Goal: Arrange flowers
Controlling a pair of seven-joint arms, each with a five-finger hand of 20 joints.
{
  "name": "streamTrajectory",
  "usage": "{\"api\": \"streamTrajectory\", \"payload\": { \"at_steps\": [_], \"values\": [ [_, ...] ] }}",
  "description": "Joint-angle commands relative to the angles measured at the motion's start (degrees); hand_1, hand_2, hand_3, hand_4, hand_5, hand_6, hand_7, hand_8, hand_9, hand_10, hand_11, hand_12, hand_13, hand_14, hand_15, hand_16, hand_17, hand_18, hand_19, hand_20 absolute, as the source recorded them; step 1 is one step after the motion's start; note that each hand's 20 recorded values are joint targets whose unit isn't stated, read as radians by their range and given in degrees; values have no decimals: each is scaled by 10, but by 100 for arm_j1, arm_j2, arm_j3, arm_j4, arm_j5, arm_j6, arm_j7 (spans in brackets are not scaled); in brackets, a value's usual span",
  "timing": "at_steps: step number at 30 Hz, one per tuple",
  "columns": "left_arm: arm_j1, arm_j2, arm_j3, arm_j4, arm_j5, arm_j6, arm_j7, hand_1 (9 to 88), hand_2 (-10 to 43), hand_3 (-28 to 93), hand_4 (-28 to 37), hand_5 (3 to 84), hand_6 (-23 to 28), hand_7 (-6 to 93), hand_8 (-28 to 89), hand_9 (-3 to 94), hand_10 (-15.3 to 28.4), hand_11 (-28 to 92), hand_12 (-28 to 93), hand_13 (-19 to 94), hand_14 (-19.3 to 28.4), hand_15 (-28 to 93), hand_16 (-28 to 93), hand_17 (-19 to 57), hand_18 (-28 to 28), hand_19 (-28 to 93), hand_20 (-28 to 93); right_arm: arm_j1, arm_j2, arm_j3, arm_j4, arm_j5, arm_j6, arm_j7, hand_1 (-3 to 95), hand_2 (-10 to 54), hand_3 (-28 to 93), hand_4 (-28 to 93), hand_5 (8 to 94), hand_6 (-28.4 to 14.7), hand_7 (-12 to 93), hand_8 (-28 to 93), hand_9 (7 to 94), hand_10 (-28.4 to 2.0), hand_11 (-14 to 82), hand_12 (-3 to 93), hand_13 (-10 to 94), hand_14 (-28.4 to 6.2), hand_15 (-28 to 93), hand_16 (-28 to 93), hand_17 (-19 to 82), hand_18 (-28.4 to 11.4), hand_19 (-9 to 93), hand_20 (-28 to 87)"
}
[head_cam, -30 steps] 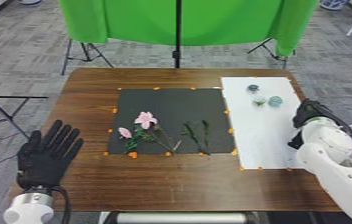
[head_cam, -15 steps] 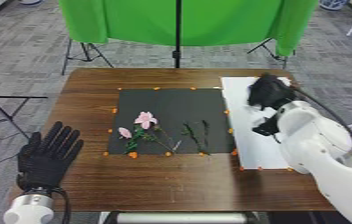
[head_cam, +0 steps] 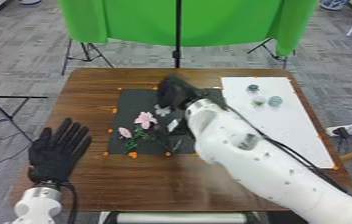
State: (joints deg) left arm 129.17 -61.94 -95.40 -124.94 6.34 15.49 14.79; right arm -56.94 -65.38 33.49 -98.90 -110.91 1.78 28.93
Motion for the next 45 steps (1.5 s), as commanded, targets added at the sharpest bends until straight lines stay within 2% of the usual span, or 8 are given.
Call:
{"api": "streamTrajectory", "payload": {
  "at_steps": [1, 14, 18, 22, 27, 39, 44, 45],
  "values": [
    [-199, 18, 145, 86, 60, 1, -161, 257, 137, 770, -283, 434, 90, 90, -77, 360, 143, 169, 114, 275, 139, 292, -40, -40, 122, 248, 144, -3, -590, -402, 463, -497, -493, -78, 662, -95, 662, -283, 735, -20, 404, 86, 827, -105, 200, 508, 701, -94, 558, 425, 329, -223, 845, 462],
    [10, -18, -21, 1, 87, -17, -157, 258, 138, 770, -283, 435, 90, 89, -76, 360, 143, 168, 114, 275, 138, 291, -39, -40, 122, 248, 145, -115, -487, -598, 434, -1110, -479, 456, 652, -95, 677, -283, 710, -26, 394, 62, 792, -114, 188, 494, 669, -97, 551, 444, 319, -223, 829, 470],
    [37, -10, -48, -7, 76, 8, -132, 257, 137, 771, -283, 435, 90, 90, -76, 360, 143, 168, 115, 275, 138, 292, -38, -40, 122, 248, 145, -122, -452, -579, 335, -1226, -577, 575, 624, -95, 691, -283, 669, -28, 436, 58, 659, -130, 314, 503, 550, -134, 676, 427, 308, -224, 848, 470],
    [30, -17, -52, -7, 89, -4, -153, 258, 137, 770, -283, 436, 90, 90, -77, 360, 143, 168, 114, 275, 138, 292, -39, -40, 122, 249, 145, -168, -450, -486, 241, -1172, -697, 562, 591, -95, 703, -283, 621, -33, 458, 51, 534, -170, 479, 411, 493, -164, 749, 364, 290, -227, 862, 470],
    [4, -25, -34, 4, 74, 0, -162, 259, 136, 770, -283, 436, 91, 90, -77, 360, 143, 168, 114, 275, 138, 291, -39, -40, 122, 250, 145, -223, -427, -426, 85, -1039, -844, 472, 532, -95, 760, -283, 608, -36, 426, 36, 502, -186, 537, 343, 484, -171, 776, 309, 282, -227, 862, 470],
    [-80, -13, 4, 53, 40, 34, -189, 260, 136, 771, -283, 435, 90, 91, -76, 360, 143, 169, 115, 275, 138, 291, -39, -41, 123, 251, 144, -409, -390, -138, -56, -939, -788, 476, 490, -95, 795, -283, 620, -38, 308, -152, 521, -184, 478, 285, 481, -175, 768, 299, 274, -234, 853, 474],
    [-17, -34, -21, 37, 17, -47, -91, 260, 136, 771, -283, 435, 91, 91, -76, 360, 143, 168, 114, 275, 138, 291, -39, -41, 123, 250, 144, -812, 136, 713, -493, -859, -348, 669, 447, -95, 792, -283, 592, -55, 223, -135, 524, -193, 359, 234, 467, -182, 755, 281, 270, -238, 853, 465],
    [87, -50, -69, -16, 10, -76, -64, 260, 136, 771, -283, 436, 90, 91, -76, 360, 143, 168, 115, 276, 138, 291, -39, -40, 122, 250, 144, -912, 296, 912, -627, -790, -266, 809, 441, -95, 790, -283, 587, -57, 209, -132, 522, -193, 337, 227, 462, -184, 747, 275, 270, -239, 852, 463]
  ]
}}
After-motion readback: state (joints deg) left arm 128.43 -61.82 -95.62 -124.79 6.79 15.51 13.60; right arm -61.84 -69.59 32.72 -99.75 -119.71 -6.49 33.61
